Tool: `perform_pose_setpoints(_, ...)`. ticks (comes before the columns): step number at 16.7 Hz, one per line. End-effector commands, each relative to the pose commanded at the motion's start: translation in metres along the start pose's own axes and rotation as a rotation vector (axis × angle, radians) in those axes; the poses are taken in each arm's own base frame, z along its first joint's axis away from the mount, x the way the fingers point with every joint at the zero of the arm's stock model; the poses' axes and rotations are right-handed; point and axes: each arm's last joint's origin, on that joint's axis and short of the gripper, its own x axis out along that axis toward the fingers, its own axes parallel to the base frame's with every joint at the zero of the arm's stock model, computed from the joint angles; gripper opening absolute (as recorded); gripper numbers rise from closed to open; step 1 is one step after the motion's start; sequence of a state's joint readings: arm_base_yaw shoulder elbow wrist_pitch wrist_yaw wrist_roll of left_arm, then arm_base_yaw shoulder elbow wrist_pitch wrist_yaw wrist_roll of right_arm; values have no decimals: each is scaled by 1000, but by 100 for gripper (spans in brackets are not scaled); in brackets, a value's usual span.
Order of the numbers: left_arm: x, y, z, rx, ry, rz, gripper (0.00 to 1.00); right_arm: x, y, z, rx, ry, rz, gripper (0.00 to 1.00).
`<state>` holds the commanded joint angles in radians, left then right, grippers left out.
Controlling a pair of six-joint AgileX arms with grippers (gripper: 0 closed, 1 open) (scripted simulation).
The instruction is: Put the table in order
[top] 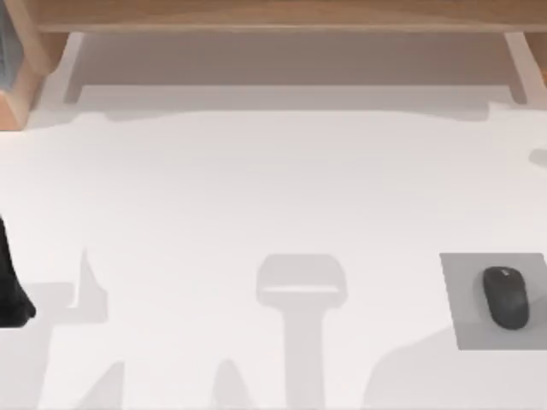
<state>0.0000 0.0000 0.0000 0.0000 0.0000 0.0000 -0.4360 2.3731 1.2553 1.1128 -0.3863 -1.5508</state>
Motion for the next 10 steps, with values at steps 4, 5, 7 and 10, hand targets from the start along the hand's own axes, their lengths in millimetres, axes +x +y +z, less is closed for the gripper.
perform_pose_setpoints(4,0,0,0,0,0,0,100,0,0,0,0,0,0,100)
perform_pose_setpoints(5,0,0,0,0,0,0,100,0,0,0,0,0,0,100)
perform_pose_setpoints(7,0,0,0,0,0,0,100,-7,14,0,25,6,50,100)
perform_pose_setpoints(10,0,0,0,0,0,0,100,-8,6,3,55,15,53,100)
